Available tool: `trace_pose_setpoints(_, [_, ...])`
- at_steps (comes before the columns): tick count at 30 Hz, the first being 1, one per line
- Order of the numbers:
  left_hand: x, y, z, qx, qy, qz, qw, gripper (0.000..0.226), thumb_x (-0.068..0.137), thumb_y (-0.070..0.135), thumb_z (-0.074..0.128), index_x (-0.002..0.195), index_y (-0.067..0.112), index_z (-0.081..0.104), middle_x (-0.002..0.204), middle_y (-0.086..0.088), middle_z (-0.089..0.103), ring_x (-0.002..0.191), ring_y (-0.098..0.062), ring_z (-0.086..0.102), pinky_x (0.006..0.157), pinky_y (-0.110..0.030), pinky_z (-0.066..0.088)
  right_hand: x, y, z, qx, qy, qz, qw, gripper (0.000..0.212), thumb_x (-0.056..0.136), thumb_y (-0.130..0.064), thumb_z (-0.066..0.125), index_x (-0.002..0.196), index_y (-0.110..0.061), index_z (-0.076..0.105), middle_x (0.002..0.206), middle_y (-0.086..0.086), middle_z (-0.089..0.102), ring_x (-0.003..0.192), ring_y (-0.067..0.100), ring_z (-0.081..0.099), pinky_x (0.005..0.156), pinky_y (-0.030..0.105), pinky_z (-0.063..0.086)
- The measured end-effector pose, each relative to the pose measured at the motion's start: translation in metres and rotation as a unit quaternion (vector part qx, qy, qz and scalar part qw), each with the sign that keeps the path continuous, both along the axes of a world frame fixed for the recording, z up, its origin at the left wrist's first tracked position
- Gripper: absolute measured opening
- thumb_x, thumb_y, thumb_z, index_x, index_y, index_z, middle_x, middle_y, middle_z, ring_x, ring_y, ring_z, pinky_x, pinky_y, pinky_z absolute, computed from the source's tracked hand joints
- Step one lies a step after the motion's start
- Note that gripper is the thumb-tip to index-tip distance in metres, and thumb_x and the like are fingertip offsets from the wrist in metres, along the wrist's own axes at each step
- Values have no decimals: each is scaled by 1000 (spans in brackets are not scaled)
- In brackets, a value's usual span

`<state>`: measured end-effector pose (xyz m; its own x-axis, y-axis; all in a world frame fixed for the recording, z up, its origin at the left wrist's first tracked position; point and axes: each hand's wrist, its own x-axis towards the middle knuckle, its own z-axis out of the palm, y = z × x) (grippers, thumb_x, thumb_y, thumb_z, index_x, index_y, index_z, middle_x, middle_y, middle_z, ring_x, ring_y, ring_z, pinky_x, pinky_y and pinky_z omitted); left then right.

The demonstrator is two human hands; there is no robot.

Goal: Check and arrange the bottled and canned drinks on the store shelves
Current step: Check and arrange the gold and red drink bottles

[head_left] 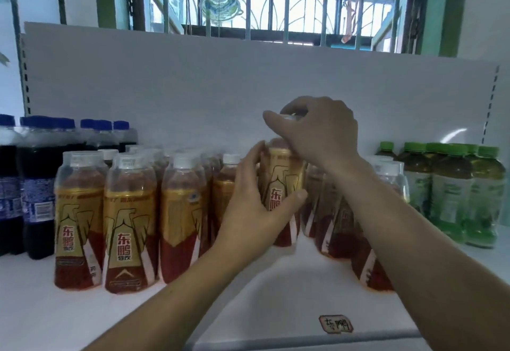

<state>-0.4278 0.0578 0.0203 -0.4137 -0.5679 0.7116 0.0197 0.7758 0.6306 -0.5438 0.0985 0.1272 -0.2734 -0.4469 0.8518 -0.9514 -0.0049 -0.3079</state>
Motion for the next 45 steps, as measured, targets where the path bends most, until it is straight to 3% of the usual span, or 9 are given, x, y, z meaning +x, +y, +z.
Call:
trace_pose_setpoints(6, [-17, -3, -8, 199, 62, -84, 974, 63, 75, 54, 75, 128, 45, 43, 109, 14, 68, 97, -4, 68, 77, -22, 57, -11, -12, -8, -44, -176, 200, 963, 30, 88, -54, 69, 95, -26, 76, 97, -14, 72, 90, 4, 66, 80, 27, 50])
trace_pose_setpoints(11, [-7, -10, -26, 386, 65, -224, 892, 72, 65, 51, 69, 128, 17, 58, 106, -16, 75, 94, -30, 73, 77, -41, 59, -21, -26, -34, 100, -472, 478, 733, 34, 95, -35, 64, 118, -10, 66, 91, 5, 77, 82, 21, 74, 64, 31, 58])
trace_pose_setpoints(14, [2, -3, -25, 385, 59, -215, 896, 85, 57, 56, 80, 128, 12, 60, 112, -20, 72, 105, -38, 69, 93, -53, 54, -24, -34, -42, 43, -475, 477, 739, 22, 95, -19, 66, 112, -5, 69, 84, 6, 75, 77, 22, 74, 60, 31, 58])
trace_pose_setpoints(19, [-1, -37, -50, 373, 107, -230, 892, 87, 64, 66, 80, 127, 10, 61, 90, 0, 76, 79, -6, 73, 71, -23, 56, -35, -45, -53, -32, -437, 414, 798, 6, 93, -23, 70, 96, -17, 71, 92, 5, 75, 93, 28, 74, 86, 47, 60])
trace_pose_setpoints(24, [-12, -4, -31, 453, 121, -208, 858, 70, 75, 66, 53, 109, 8, 75, 97, -20, 74, 75, -32, 72, 68, -41, 57, -32, -36, -64, 92, -546, 559, 617, 65, 84, -47, 71, 126, 1, 61, 96, 12, 71, 81, 25, 70, 74, 36, 61])
trace_pose_setpoints(27, [-16, -6, -26, 448, 89, -186, 870, 71, 80, 69, 45, 115, 15, 73, 99, -13, 76, 80, -29, 75, 66, -39, 58, -34, -33, -68, 99, -553, 547, 621, 60, 82, -53, 68, 116, -5, 66, 96, 13, 73, 80, 25, 70, 76, 38, 60])
trace_pose_setpoints(32, [-24, 2, -31, 381, 55, -126, 914, 47, 86, 67, 38, 101, 34, 68, 89, 8, 78, 81, -6, 74, 65, -27, 54, -38, -44, -74, -9, -461, 418, 783, 75, 78, -61, 73, 127, -6, 60, 108, 10, 72, 88, 22, 71, 81, 38, 57])
trace_pose_setpoints(38, [-17, -4, -29, 460, 89, -134, 873, 69, 91, 69, 36, 110, 14, 74, 101, -19, 75, 80, -31, 73, 64, -36, 59, -42, -40, -76, 105, -537, 578, 605, 49, 84, -54, 66, 109, -12, 64, 98, 13, 72, 87, 28, 69, 92, 44, 54])
trace_pose_setpoints(45, [-21, 0, -31, 400, 72, -133, 904, 60, 84, 70, 37, 119, 32, 68, 107, 4, 76, 96, -11, 73, 94, -40, 51, -36, -38, -75, 9, -487, 495, 720, 47, 85, -57, 68, 101, -12, 68, 99, 18, 74, 79, 27, 71, 85, 47, 60])
